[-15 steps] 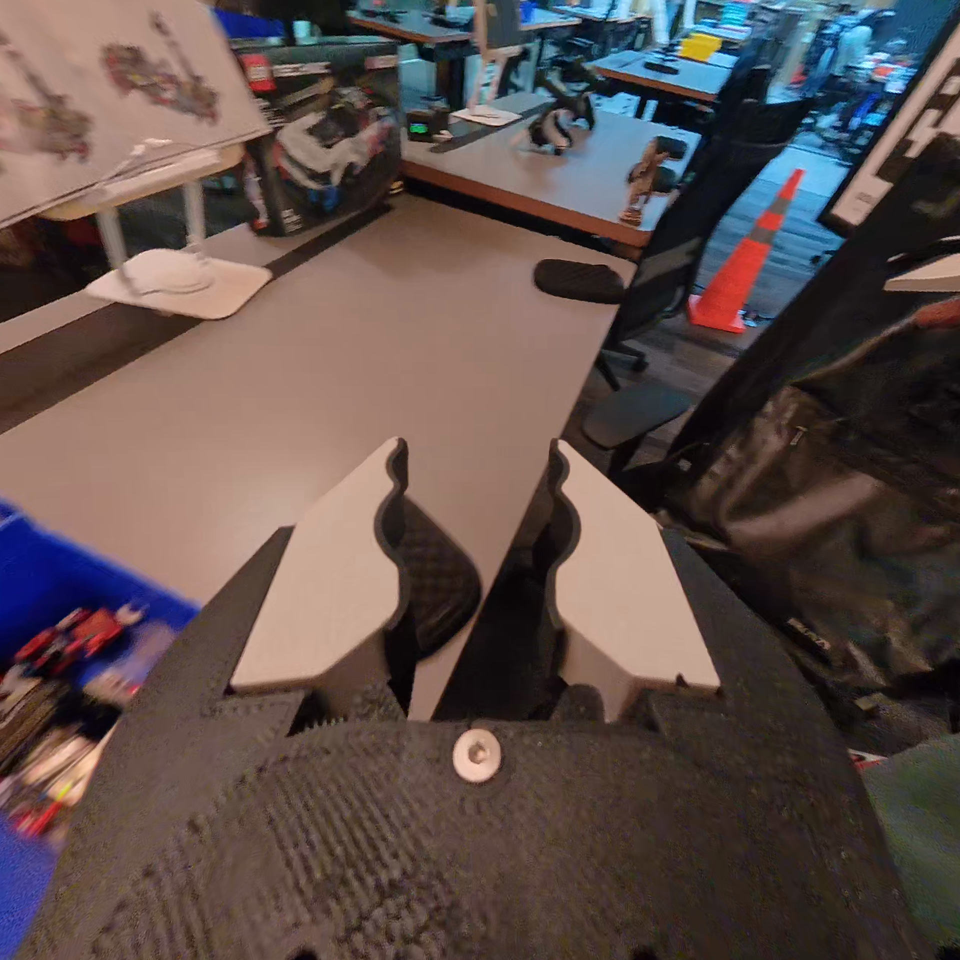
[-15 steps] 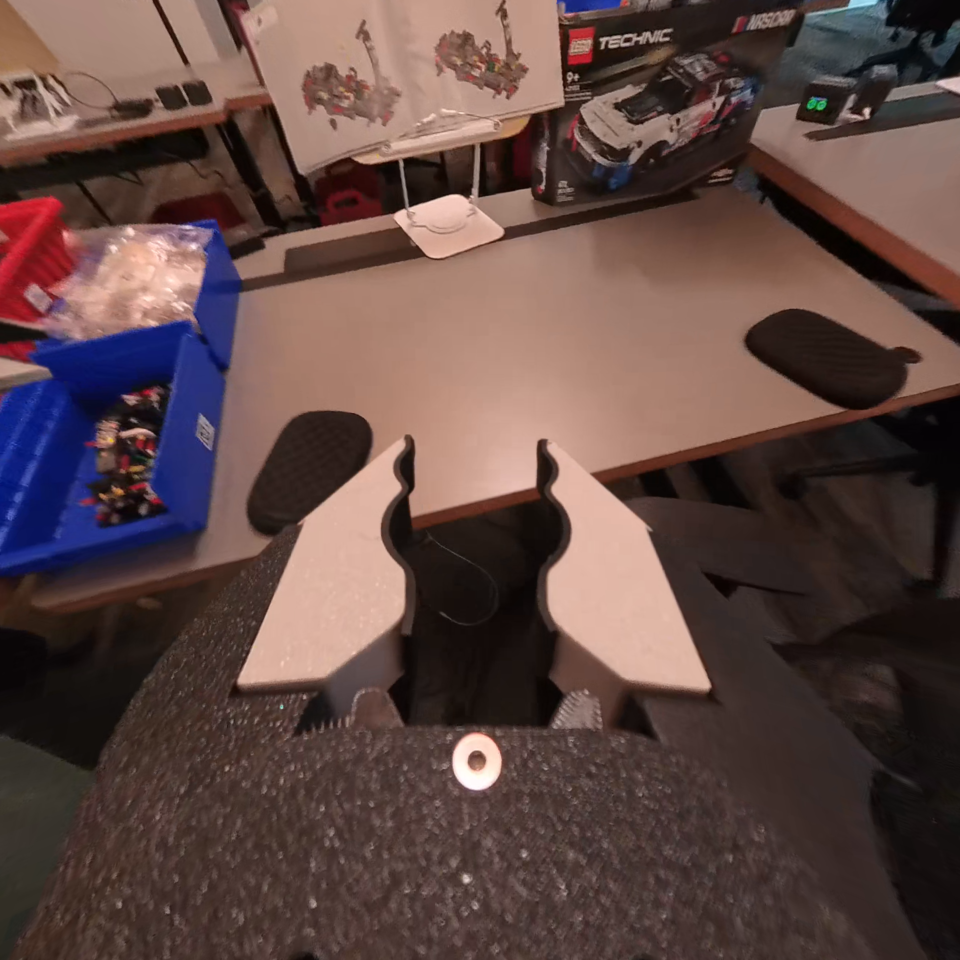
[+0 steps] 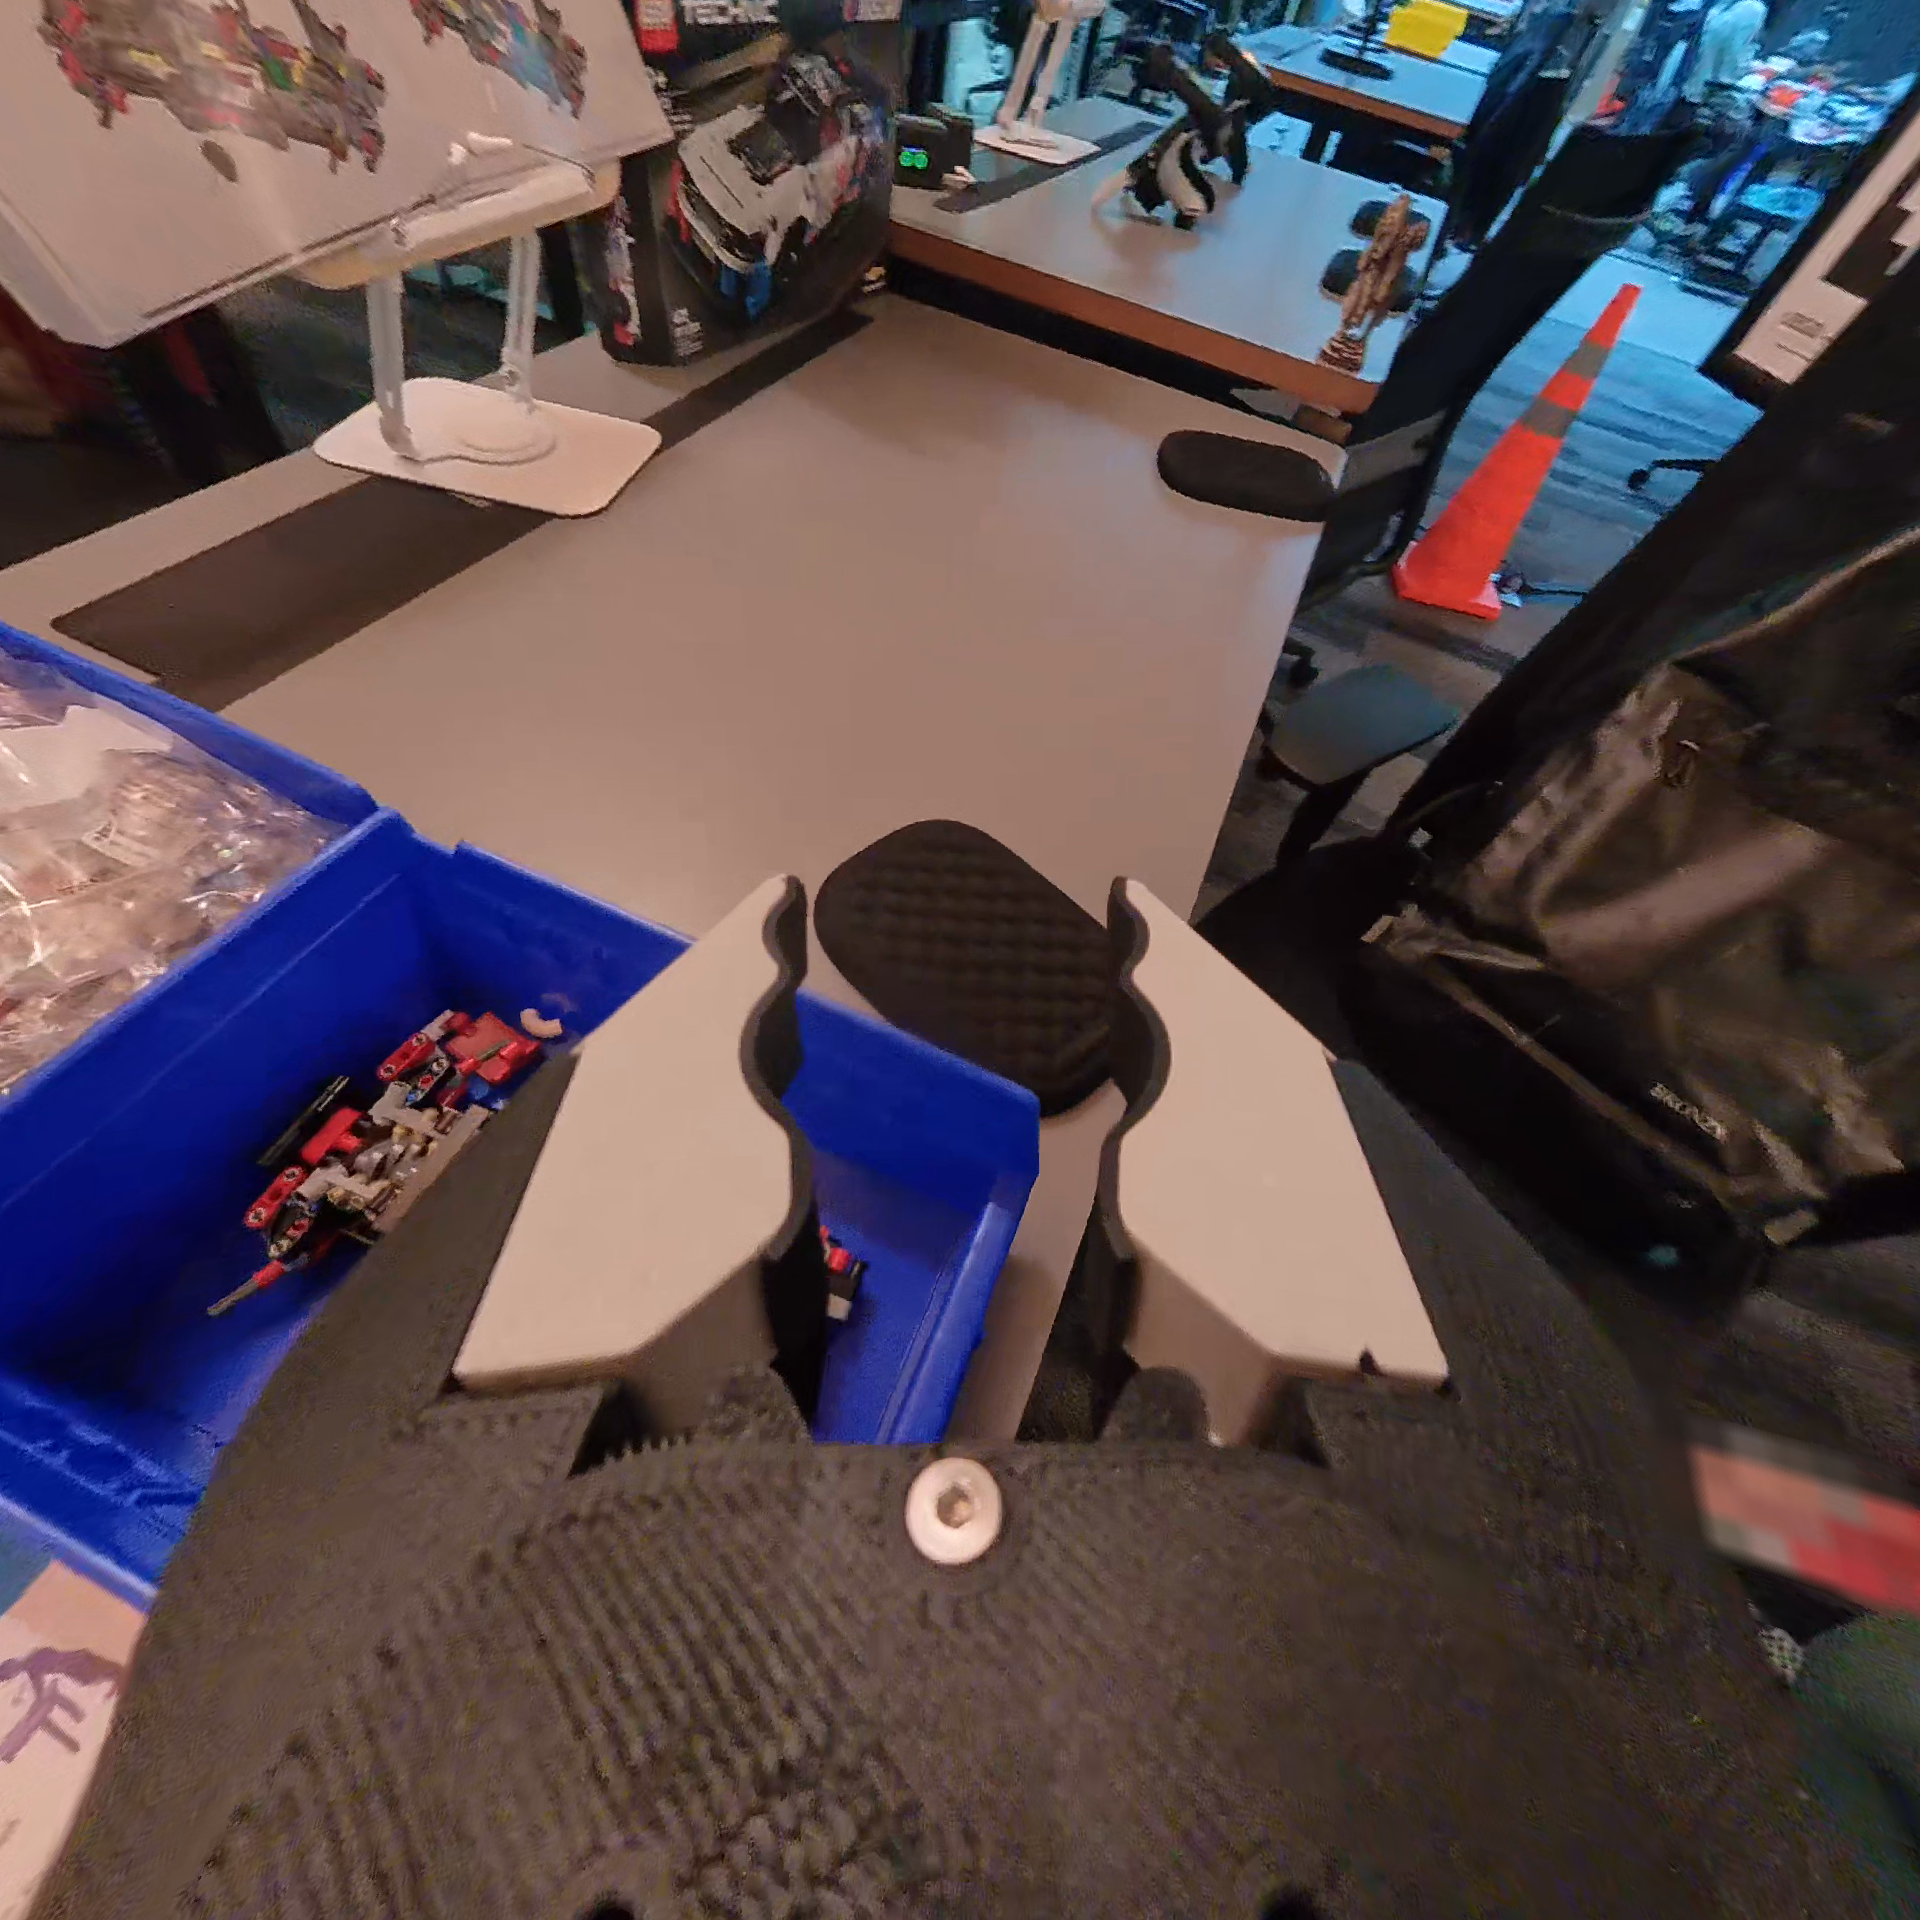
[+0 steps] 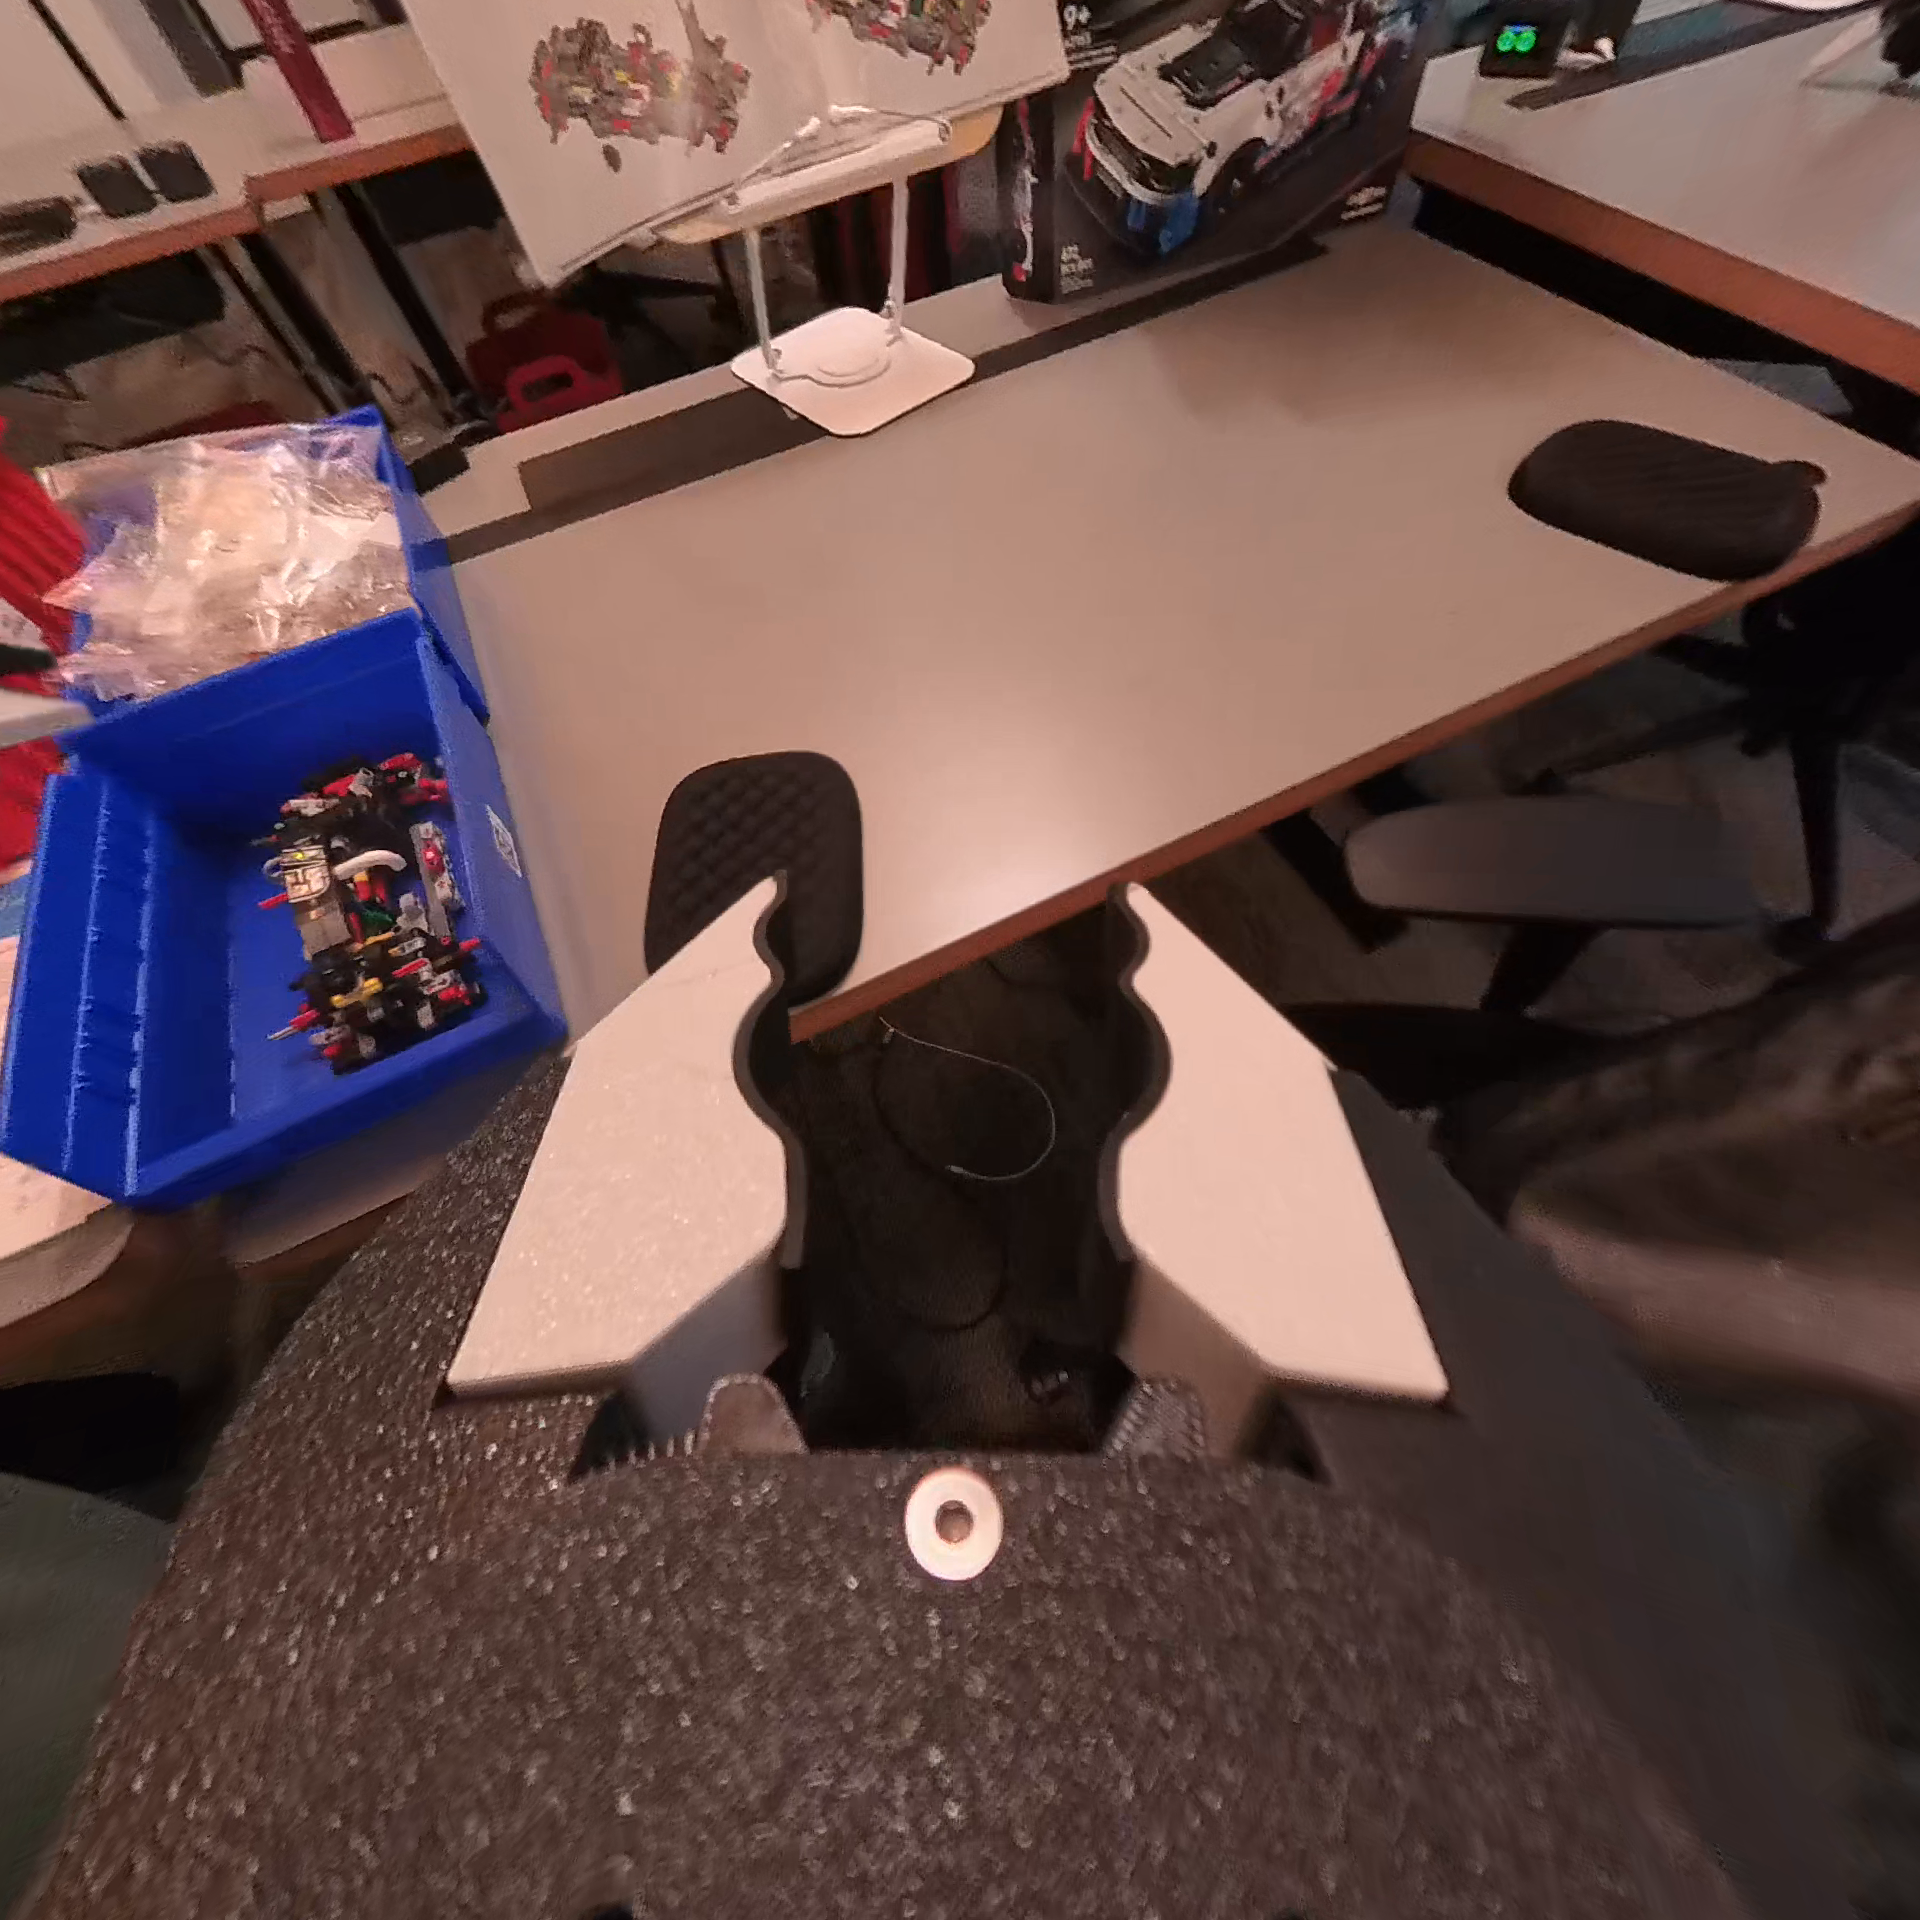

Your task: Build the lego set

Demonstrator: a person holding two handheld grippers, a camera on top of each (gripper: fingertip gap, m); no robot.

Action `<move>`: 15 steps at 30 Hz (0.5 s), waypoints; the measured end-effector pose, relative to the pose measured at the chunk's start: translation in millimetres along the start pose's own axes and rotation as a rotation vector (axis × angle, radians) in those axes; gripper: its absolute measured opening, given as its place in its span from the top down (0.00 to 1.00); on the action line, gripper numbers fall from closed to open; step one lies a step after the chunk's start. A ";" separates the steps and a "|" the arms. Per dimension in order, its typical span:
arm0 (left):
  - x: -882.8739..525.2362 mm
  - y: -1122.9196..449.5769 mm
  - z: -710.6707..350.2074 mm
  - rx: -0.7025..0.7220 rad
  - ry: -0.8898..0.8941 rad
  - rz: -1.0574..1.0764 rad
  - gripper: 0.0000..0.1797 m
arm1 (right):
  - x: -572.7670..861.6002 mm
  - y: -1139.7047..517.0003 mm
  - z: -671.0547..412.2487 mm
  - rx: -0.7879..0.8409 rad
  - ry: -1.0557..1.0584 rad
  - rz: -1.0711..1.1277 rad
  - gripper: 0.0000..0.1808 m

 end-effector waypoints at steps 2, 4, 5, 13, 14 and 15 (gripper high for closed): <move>-4.1 -0.3 -4.2 0.004 -0.026 0.021 0.71 | -11.0 14.1 10.4 -0.002 0.006 0.045 0.67; -2.3 -4.7 -9.9 0.011 -0.051 0.054 0.72 | -16.9 27.3 20.5 -0.012 0.025 0.091 0.67; 1.1 -7.9 -13.1 0.017 -0.060 0.076 0.72 | -18.6 33.9 25.5 -0.018 0.031 0.109 0.66; 95.2 -42.4 -37.5 0.032 -0.244 0.401 0.72 | -24.2 105.6 69.2 -0.008 -0.060 0.286 0.62; 112.8 -46.0 -39.4 0.029 -0.285 0.457 0.72 | -27.1 117.7 76.0 -0.008 -0.072 0.308 0.62; 131.4 -48.8 -41.2 0.029 -0.330 0.512 0.72 | -30.9 131.4 82.4 -0.003 -0.083 0.336 0.62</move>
Point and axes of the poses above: each gripper's, where its closed fingertips meet, y back along the fingers, z out of its underside, x = y × z across the jaws, the point moved 9 cm from there along y, back along the fingers, and after that the axes turned 15 degrees about -x, right-handed, at the moved point
